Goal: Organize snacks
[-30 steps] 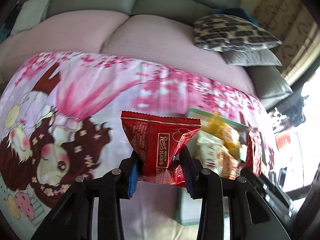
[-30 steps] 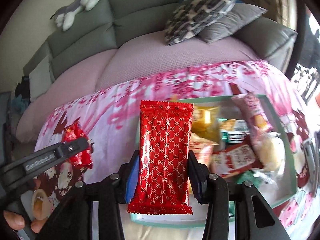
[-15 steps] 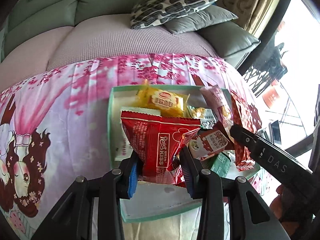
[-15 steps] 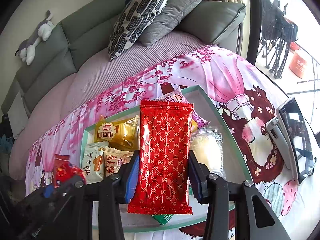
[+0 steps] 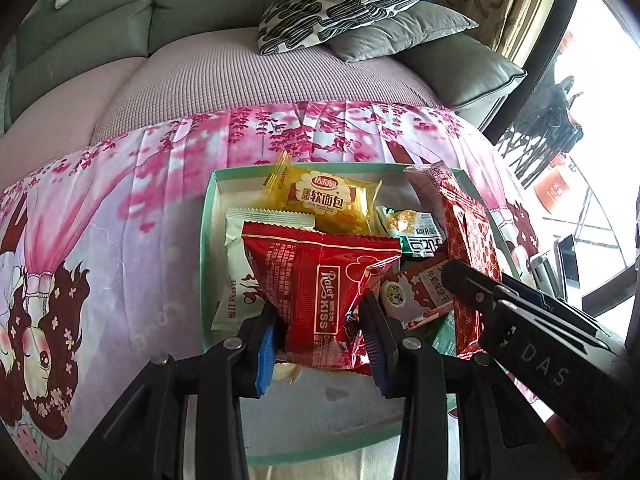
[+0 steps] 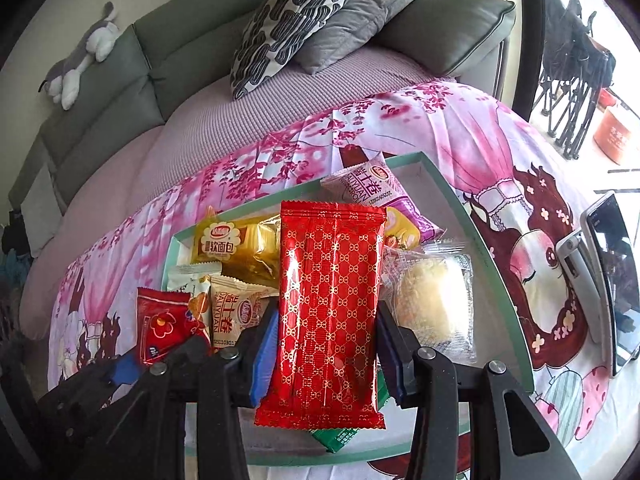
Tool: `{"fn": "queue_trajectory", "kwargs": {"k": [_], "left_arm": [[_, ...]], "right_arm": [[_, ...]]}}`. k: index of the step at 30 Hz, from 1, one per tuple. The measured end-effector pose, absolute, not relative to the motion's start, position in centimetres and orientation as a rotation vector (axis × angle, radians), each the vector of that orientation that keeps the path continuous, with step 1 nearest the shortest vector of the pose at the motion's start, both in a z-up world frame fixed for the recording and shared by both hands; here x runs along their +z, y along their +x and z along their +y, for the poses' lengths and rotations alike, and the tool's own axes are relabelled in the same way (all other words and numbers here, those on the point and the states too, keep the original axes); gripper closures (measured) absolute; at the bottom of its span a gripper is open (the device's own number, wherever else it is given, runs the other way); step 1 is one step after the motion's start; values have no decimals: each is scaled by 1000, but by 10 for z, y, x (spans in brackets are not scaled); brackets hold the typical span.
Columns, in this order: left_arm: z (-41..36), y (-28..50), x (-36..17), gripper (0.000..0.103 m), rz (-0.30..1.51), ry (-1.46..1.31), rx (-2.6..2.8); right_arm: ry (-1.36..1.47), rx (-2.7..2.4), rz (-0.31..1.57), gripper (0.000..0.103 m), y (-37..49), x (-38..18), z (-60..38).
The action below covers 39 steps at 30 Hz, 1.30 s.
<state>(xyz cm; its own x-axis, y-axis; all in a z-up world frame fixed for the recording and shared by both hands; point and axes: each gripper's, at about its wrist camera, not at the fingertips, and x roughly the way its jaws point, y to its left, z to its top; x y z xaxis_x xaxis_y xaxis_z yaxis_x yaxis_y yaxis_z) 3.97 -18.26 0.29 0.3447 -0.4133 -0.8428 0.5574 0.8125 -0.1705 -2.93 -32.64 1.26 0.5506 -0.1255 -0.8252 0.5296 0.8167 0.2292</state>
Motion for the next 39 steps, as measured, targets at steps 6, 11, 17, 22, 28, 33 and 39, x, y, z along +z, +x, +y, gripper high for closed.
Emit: {"fn": "queue_trajectory", "kwargs": {"k": [6, 11, 17, 22, 28, 33, 39], "left_arm": [[-177, 45, 1, 52, 1058, 138, -596], [-168, 50, 3, 39, 1084, 76, -590], [-161, 51, 12, 32, 1084, 29, -590], [-149, 50, 20, 27, 1073, -2, -559], [-118, 50, 19, 23, 1062, 22, -423], [-93, 44, 15, 23, 1057, 61, -335], [-72, 27, 10, 23, 1035, 100, -245]], "right_arm": [[474, -400, 927, 53, -26, 10, -324], [481, -394, 926, 53, -26, 10, -325], [479, -384, 923, 48, -28, 12, -325], [468, -372, 921, 39, -31, 14, -320], [447, -344, 914, 27, -38, 14, -305], [411, -324, 893, 19, -49, 15, -288], [386, -296, 878, 0, -61, 11, -270]]}}
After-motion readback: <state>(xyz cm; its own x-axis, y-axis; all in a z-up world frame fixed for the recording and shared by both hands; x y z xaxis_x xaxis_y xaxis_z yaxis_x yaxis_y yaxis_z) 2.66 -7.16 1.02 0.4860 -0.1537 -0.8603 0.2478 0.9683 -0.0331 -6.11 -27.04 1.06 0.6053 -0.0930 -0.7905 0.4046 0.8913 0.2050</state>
